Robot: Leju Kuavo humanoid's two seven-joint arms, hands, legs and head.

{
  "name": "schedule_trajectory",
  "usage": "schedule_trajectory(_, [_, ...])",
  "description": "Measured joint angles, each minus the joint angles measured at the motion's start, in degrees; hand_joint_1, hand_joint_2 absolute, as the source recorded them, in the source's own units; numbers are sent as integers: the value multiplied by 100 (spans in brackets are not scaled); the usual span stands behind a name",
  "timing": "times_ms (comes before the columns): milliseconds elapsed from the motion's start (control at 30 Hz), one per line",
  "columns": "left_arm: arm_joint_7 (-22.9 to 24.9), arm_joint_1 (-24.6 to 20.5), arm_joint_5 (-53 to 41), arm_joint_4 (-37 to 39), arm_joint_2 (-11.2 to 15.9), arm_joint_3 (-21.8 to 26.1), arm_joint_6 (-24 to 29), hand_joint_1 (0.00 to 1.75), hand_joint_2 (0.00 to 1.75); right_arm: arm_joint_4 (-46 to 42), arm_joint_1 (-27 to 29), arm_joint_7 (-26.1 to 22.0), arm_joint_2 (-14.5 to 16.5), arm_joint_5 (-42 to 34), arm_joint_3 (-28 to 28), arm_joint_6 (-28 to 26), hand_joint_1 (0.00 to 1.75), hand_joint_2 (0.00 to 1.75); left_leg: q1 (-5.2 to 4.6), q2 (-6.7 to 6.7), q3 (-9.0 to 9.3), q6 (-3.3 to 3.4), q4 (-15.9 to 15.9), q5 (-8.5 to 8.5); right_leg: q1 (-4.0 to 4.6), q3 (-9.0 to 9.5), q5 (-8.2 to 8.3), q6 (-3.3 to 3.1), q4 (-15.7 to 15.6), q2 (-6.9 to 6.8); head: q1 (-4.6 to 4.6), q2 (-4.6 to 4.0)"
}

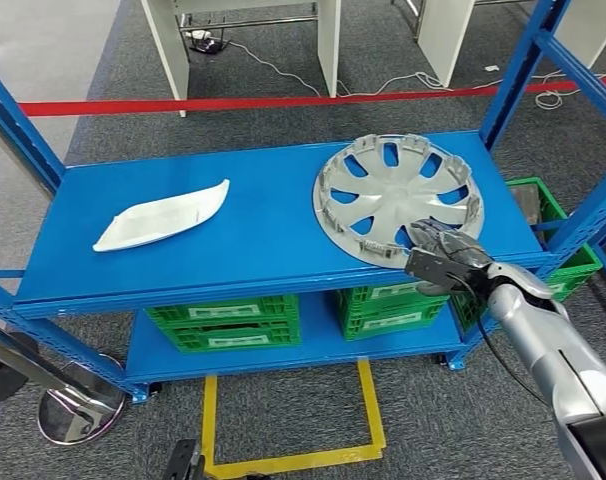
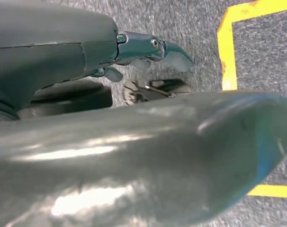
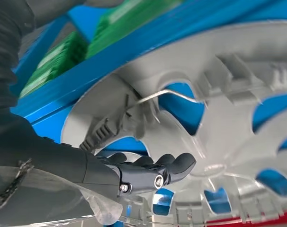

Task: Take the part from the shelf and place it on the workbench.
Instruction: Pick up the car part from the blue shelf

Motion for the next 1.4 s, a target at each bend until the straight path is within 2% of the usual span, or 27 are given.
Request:
schedule_trajectory(67, [-30,-1,8,0,12,-6,-14,0,0,109,-73,103,-6,104,127,-42,0,175,-23,1,343,77,-712,258,27,5,-7,18,5,8,5,0])
schedule_trajectory(100, [-56,0,18,0,15,-5,-21,0,0,158,-96,148,-14,138,176,-87,0,175,-35,2,435,98,-919,296,35,-3,-5,37,6,4,10,0])
schedule_trajectory(200, [-93,15,44,0,18,-3,-22,0,0,255,-122,264,-39,192,262,-257,0,175,-32,5,472,133,-1054,300,30,-29,2,116,-6,-6,7,0])
schedule_trajectory(233, [-80,18,48,0,19,-2,-14,0,0,279,-122,306,-48,210,280,-321,0,175,-19,8,482,157,-1080,318,26,-62,-46,143,43,-7,13,0])
schedule_trajectory(300, [-23,20,37,0,19,0,5,0,0,329,-117,405,-64,260,319,-448,0,175,8,13,490,202,-1121,352,12,-273,-311,191,468,-6,36,0])
schedule_trajectory(367, [29,30,20,0,22,0,12,0,0,384,-98,479,-68,306,357,-518,0,175,8,13,477,220,-1120,358,0,-612,-649,232,1206,-9,50,0])
schedule_trajectory(400, [44,38,17,0,26,0,12,0,0,406,-86,496,-68,316,373,-530,0,175,7,13,474,221,-1118,359,-5,-735,-717,249,1464,-10,50,0])
schedule_trajectory(433, [50,45,17,0,29,0,12,0,0,422,-79,504,-68,322,386,-538,7,175,8,13,473,221,-1115,359,-11,-766,-679,263,1525,-13,50,0])
schedule_trajectory(467, [54,49,16,0,31,0,12,0,0,434,-81,506,-68,325,398,-545,51,175,10,13,476,218,-1111,357,-19,-685,-540,271,1362,-16,50,0])
schedule_trajectory(533, [60,49,10,0,33,0,12,0,0,447,-101,508,-68,334,412,-548,138,175,10,12,483,194,-1097,345,-34,-307,-184,275,624,-29,50,0])
schedule_trajectory(567, [67,47,5,0,34,-1,12,0,0,452,-117,510,-68,343,420,-547,175,175,1,9,476,169,-1080,337,-34,-124,-81,258,286,-29,49,0])
schedule_trajectory(633, [93,47,-3,0,37,-2,12,0,0,464,-148,514,-68,368,439,-539,175,175,-18,3,459,108,-1065,339,-19,48,-57,204,-17,-26,39,0])
schedule_trajectory(700, [113,52,-9,0,40,-2,12,0,0,476,-177,517,-68,387,461,-523,175,175,-12,1,450,52,-1060,341,-14,64,-44,127,-43,-24,33,0])
schedule_trajectory(767, [117,56,-29,0,46,-2,10,0,0,489,-219,514,-68,407,482,-480,175,175,3,2,387,-13,-890,205,-29,78,-20,56,-65,-29,17,0])
schedule_trajectory(800, [117,56,-39,0,49,-3,7,0,0,496,-238,511,-68,420,495,-456,175,175,13,3,286,-46,-645,49,-39,85,-11,29,-75,-34,6,0])
schedule_trajectory(867, [116,59,-51,0,54,-4,2,0,0,512,-253,512,-68,438,517,-425,175,175,30,3,-22,-95,87,-325,-39,88,-12,5,-74,-44,-14,0])
schedule_trajectory(900, [116,63,-53,0,56,-4,1,0,0,522,-254,515,-68,444,524,-421,175,175,39,3,-152,-109,393,-437,-39,89,-13,4,-73,-48,-13,0])
schedule_trajectory(933, [116,67,-53,0,61,-4,1,0,0,531,-258,518,-68,448,527,-419,175,175,47,3,-202,-117,524,-441,-40,91,-14,5,-71,-50,-13,0])
schedule_trajectory(967, [116,71,-53,0,67,-4,1,0,0,540,-263,520,-68,452,528,-418,175,175,57,3,-153,-120,439,-337,-41,94,-15,8,-69,-50,-14,0])
schedule_trajectory(1033, [116,73,-54,0,77,-4,1,0,0,551,-275,520,-68,467,531,-409,175,175,80,3,180,-115,-242,48,-44,108,-25,31,-62,-48,-14,0])
schedule_trajectory(1067, [116,73,-55,1,78,-4,-2,0,0,554,-281,520,-68,474,532,-397,175,175,83,-1,353,-108,-605,173,-35,103,-34,57,-49,-44,-15,0])
schedule_trajectory(1133, [113,72,-60,2,73,-4,-6,0,0,565,-298,519,-68,502,535,-360,175,175,76,-5,518,-69,-971,235,-17,83,-35,122,-42,-36,-9,0])
schedule_trajectory(1200, [110,73,-70,2,66,-4,-9,0,0,580,-310,518,-68,523,555,-324,175,175,63,-6,518,5,-1000,221,-17,79,-19,188,-66,-32,-3,0])
schedule_trajectory(1267, [110,73,-90,2,61,-6,-16,0,0,596,-321,518,-70,534,578,-291,175,175,71,-2,523,91,-1027,244,-32,10,-114,241,41,-33,5,0])
schedule_trajectory(1300, [110,72,-99,2,59,-7,-20,0,0,607,-325,518,-72,541,587,-277,175,175,78,0,525,129,-1040,256,-36,-94,-239,257,247,-32,14,0])
schedule_trajectory(1367, [114,74,-111,2,56,-9,-25,0,0,638,-316,515,-74,567,609,-262,175,175,69,1,520,176,-1044,258,-37,-443,-574,271,956,-30,27,0])
schedule_trajectory(1400, [120,77,-116,2,56,-9,-25,0,0,650,-302,512,-74,581,620,-265,175,175,59,1,519,185,-1044,257,-37,-617,-685,272,1298,-29,29,0])
